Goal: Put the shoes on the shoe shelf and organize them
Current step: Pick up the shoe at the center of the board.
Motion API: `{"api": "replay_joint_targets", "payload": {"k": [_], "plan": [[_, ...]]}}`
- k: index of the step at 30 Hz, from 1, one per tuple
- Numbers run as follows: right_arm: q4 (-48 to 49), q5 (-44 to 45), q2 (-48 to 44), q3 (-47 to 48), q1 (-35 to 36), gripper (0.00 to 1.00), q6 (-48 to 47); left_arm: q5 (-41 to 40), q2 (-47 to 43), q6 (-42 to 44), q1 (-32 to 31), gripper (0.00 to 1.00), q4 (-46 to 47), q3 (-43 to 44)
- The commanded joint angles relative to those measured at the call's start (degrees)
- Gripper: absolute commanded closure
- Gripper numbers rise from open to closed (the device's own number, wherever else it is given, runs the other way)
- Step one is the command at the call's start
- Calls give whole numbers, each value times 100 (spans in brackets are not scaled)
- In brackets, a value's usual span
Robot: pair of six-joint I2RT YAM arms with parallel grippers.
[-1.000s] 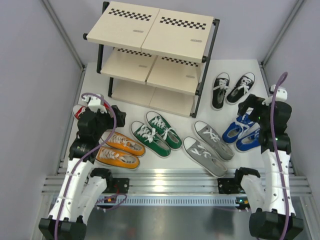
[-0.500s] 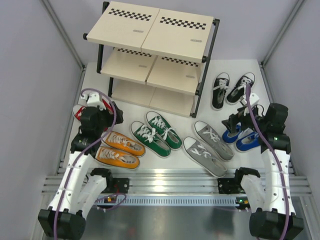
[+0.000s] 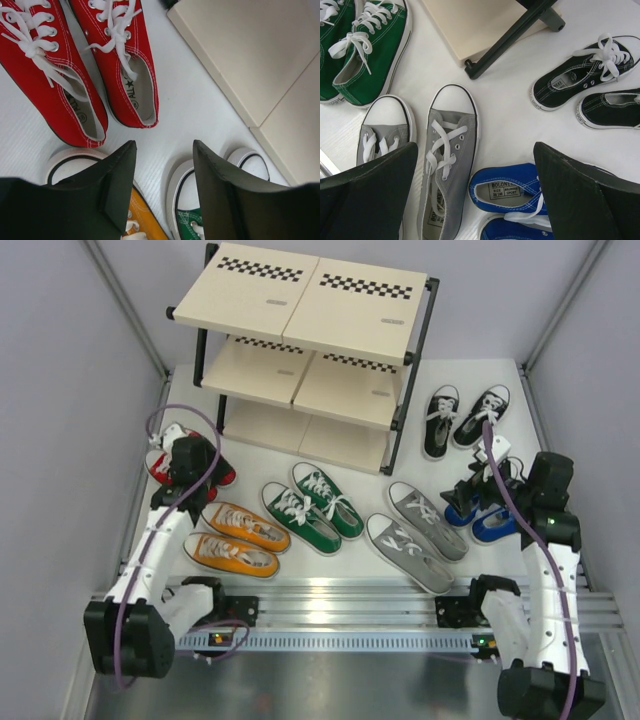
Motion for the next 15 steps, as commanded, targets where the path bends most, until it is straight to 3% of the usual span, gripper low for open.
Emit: {"api": "replay_joint_targets", "payload": {"k": [1, 7, 15], "plan": [[-22, -199, -125, 28, 13, 1, -218, 265, 270, -725, 347, 47, 675, 192], [-75, -226, -186, 37, 13, 0, -271, 925, 1105, -1051, 1007, 56, 1281, 157], [-110, -279, -169, 28, 13, 1, -306, 1163, 2150, -700, 1043, 60, 2310, 315]]}}
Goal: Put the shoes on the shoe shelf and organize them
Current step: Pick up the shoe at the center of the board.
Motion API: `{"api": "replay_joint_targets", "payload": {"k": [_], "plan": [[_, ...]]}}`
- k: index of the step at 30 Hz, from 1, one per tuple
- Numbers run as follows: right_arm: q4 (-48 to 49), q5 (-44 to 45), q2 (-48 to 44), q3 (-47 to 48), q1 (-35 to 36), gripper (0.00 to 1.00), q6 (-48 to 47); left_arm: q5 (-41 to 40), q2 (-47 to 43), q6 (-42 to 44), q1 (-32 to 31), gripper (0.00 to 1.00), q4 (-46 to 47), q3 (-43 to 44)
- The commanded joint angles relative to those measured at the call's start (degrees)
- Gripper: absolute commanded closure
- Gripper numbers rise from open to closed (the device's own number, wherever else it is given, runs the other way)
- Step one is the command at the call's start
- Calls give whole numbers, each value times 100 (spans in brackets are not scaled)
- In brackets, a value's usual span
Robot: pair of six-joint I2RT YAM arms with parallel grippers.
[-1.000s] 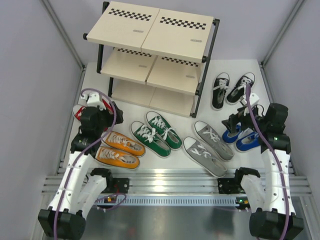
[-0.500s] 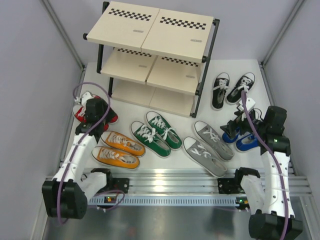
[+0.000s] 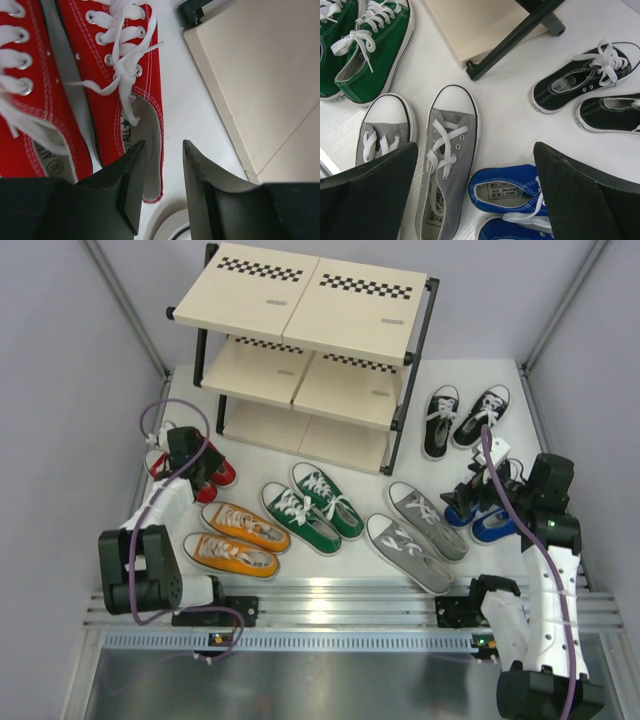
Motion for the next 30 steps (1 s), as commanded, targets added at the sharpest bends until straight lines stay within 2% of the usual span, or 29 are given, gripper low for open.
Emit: {"api": "replay_joint_targets", "payload": {"k": [1, 8, 11, 15, 16, 18, 25, 30], "plan": [[-30, -206, -44, 19, 13, 1, -142, 247, 437, 192, 26, 60, 785, 304], [-30, -189, -9, 19, 13, 0, -151, 317, 1167, 500, 26, 62, 697, 507], [-30, -189, -9, 28, 13, 1, -151, 370, 1352, 596, 26, 66, 785, 507], [-38, -171, -18, 28, 13, 1, -160, 677, 1458, 772, 26, 82, 838, 533], [-47, -180, -9, 28, 13, 0, -160, 782, 1449, 842, 18, 93, 838, 542], [-47, -154, -9, 37, 13, 1, -168, 880, 1292, 931, 26, 100, 838, 542], [-73, -145, -18, 72, 13, 1, -186, 1143, 132, 1317, 18, 100, 820, 296], [-100, -145, -9, 81, 13, 1, -195, 1669, -563, 1563, 18, 100, 741, 173]]}}
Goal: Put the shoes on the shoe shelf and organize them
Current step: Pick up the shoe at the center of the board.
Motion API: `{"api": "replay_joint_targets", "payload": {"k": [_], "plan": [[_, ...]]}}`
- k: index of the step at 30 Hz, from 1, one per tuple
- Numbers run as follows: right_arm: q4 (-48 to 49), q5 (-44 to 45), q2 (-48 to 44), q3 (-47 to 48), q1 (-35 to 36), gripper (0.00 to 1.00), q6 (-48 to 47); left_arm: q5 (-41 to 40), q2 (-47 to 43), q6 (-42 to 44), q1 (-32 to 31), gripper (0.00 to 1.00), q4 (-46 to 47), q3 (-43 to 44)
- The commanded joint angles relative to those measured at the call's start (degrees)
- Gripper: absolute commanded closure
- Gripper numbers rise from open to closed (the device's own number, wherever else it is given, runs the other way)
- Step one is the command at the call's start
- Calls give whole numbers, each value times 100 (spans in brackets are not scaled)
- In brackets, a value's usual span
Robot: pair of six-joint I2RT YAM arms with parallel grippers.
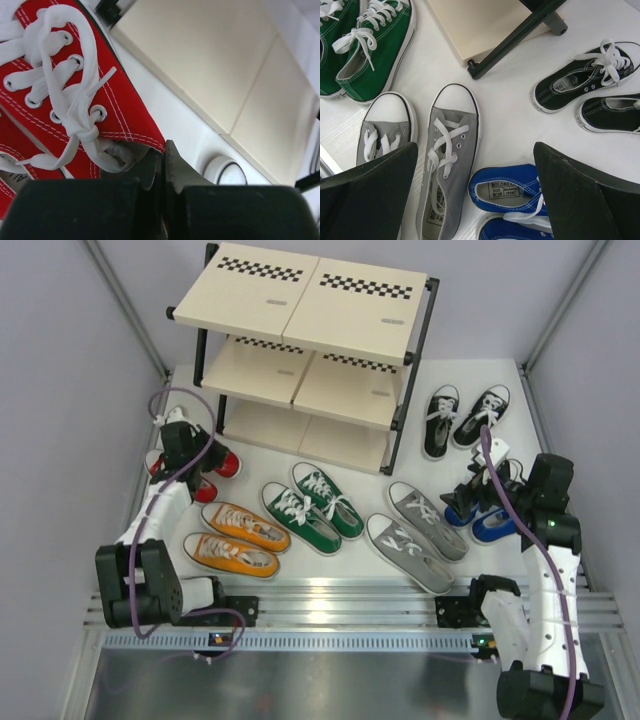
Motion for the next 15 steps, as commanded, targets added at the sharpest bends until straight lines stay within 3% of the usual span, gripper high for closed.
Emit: {"api": "replay_joint_targets", "payload": {"k": [1, 8, 15], "plan": [[-28, -130, -13, 72, 13, 1, -134, 564, -517, 455, 11, 100, 420, 4], [-10, -147, -39, 63, 13, 1, -116, 1470, -746, 702, -85, 100, 349, -40], [16, -130, -83, 46, 13, 1, -99, 1620, -562, 1439, -594, 100, 349, 127]]}}
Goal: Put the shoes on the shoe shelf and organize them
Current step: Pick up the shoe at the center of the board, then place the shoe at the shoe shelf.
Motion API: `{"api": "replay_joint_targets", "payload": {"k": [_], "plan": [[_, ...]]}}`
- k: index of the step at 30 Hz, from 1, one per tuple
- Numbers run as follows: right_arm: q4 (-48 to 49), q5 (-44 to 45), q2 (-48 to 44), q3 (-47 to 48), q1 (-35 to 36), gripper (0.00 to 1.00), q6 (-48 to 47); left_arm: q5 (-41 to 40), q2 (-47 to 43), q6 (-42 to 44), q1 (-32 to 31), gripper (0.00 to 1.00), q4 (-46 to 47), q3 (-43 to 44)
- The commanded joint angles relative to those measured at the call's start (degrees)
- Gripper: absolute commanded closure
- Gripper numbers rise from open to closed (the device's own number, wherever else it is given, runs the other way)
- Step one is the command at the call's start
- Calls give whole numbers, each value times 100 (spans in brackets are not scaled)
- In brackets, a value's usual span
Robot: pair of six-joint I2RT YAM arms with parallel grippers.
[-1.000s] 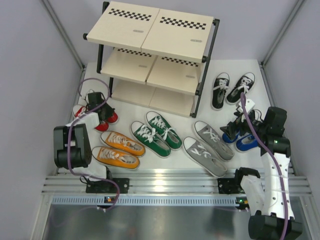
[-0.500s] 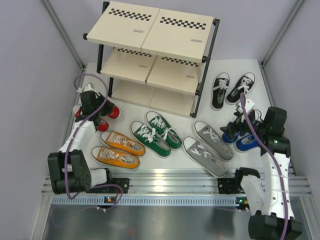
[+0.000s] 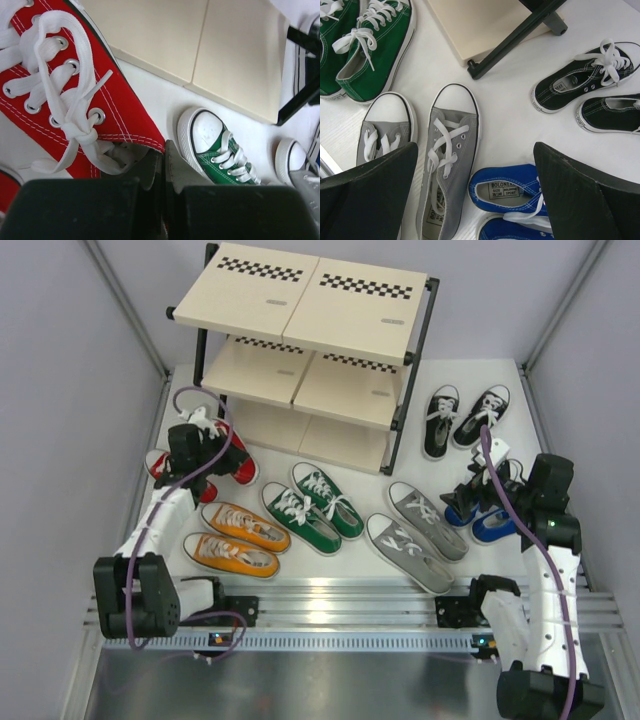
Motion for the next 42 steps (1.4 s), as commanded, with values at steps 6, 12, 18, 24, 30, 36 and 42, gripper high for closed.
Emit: {"api": "replay_joint_targets", "payload": {"k": [6, 12, 18, 24, 30, 36, 42], "plan": [[18, -130, -77, 46, 13, 1, -107, 307, 478, 1956, -963, 100, 710, 631], [18, -121, -86, 37, 13, 0, -116, 369, 1120, 2723, -1201, 100, 737, 1062], [1, -138, -77, 37, 13, 1, -134, 175, 1621, 3487, -1263, 100, 737, 1431], [-8, -147, -51, 28, 13, 1, -169, -18, 2131, 3839, -1368, 100, 737, 1818], [-8, -130, -24, 28, 13, 1, -169, -615, 2412, 4208, -1588, 100, 746, 2038], [-8, -138, -33, 19, 13, 1, -178, -800, 2623, 4086, -1597, 99, 895, 2039], [-8, -138, -24, 19, 13, 1, -178, -1064, 2685, 3875, -1597, 79, 1070, 2003]]}}
